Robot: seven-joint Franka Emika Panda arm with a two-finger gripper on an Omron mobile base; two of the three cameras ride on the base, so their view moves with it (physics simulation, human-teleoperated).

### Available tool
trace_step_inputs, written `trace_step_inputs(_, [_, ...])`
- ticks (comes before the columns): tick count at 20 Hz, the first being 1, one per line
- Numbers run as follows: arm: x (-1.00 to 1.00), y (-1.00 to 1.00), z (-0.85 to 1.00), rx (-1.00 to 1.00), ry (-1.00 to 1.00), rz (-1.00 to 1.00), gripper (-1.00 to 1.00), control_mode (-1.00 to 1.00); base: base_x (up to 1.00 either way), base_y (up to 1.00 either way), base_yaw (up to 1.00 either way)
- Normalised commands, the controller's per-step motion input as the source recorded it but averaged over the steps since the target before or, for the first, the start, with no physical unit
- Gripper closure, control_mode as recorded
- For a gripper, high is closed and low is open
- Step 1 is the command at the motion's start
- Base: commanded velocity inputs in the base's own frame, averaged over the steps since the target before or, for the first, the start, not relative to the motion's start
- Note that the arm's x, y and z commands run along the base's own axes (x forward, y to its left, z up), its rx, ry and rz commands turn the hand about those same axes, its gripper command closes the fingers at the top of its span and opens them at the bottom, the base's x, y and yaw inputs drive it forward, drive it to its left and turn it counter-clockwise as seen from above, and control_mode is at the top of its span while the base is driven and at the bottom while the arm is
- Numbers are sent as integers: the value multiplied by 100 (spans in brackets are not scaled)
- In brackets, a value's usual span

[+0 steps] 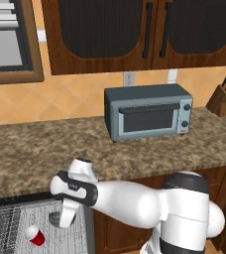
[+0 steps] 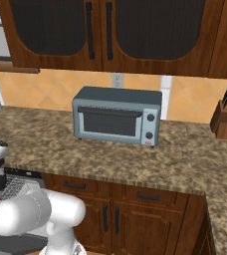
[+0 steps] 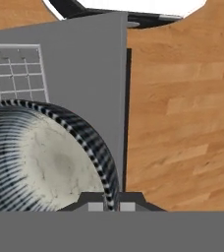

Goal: Pick up the cup and bowl from the counter, place them in the dishwasher, and close the dishwasher door.

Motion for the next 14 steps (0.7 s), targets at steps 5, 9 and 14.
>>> trace_step_inputs(5, [0, -15, -43, 0, 0, 0, 100, -100, 0, 0, 0])
trace_step_inputs(9, [3, -3, -60, -2, 0, 0, 100, -100, 0, 0, 0])
trace_step_inputs(14, [13, 0, -54, -2, 0, 0, 100, -100, 0, 0, 0])
